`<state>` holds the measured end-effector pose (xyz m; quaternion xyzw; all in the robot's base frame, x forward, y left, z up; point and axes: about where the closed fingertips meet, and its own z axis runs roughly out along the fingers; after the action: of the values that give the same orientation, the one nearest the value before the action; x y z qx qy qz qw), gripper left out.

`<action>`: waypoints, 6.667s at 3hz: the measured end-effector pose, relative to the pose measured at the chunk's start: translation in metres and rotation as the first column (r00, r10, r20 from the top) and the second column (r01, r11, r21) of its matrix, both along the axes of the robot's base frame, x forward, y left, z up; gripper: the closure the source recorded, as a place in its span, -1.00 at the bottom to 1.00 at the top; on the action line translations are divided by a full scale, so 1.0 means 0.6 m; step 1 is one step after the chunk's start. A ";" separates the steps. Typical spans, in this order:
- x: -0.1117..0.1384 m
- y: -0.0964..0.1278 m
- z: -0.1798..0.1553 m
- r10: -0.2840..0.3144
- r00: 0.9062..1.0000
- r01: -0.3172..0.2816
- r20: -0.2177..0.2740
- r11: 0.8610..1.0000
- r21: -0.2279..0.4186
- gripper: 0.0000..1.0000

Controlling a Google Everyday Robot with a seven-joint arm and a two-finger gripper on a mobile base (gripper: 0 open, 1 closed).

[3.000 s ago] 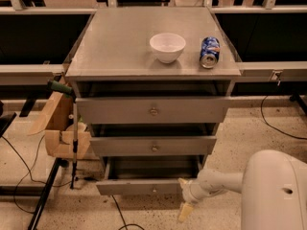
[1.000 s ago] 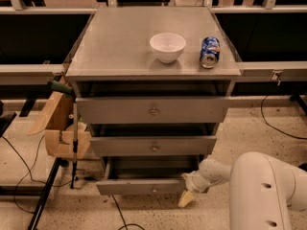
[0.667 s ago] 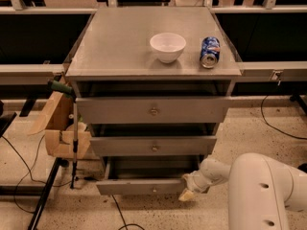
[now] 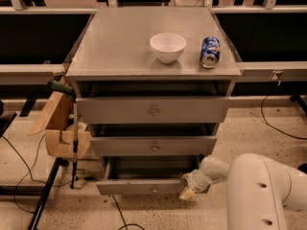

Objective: Open bottom drawer

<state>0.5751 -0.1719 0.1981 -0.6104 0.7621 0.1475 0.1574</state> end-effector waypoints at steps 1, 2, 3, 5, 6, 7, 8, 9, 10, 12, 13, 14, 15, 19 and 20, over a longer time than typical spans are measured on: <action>0.008 0.000 0.002 0.000 1.000 0.000 0.000 1.000 0.000 0.19; 0.018 0.001 0.005 0.000 1.000 0.000 0.000 1.000 0.000 0.36; 0.027 0.001 0.006 0.000 1.000 0.000 0.000 1.000 0.000 0.36; 0.046 0.002 0.006 0.000 1.000 0.000 0.000 1.000 0.000 0.32; 0.054 0.002 0.006 0.000 1.000 0.000 0.000 1.000 0.000 0.36; 0.062 0.002 0.006 0.000 1.000 0.000 0.000 1.000 0.000 -0.02; 0.066 0.002 0.006 0.000 1.000 0.000 0.000 1.000 0.000 -0.46; 0.033 0.009 0.003 0.022 1.000 -0.022 -0.005 1.000 -0.007 -0.92; -0.036 0.026 0.004 0.077 0.997 -0.077 -0.001 0.997 -0.021 -1.00; -0.069 0.050 0.002 0.127 0.992 -0.127 0.007 0.992 -0.024 -1.00; -0.054 0.054 0.008 0.125 0.991 -0.124 0.043 0.992 -0.008 -1.00; -0.031 0.061 0.020 0.114 0.989 -0.116 0.093 0.993 0.020 -1.00; -0.009 0.063 0.016 0.104 0.990 -0.107 0.100 0.994 0.031 -1.00; 0.029 0.008 -0.049 0.039 0.999 -0.039 0.000 0.999 -0.018 -0.33; 0.029 0.007 -0.045 0.039 0.999 -0.039 -0.004 0.999 -0.020 0.14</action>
Offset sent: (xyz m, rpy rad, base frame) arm -0.0212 -0.0003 0.0011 -0.0272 0.0119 0.0371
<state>0.5924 -0.1680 0.1709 -0.6266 0.7517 0.1439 0.1471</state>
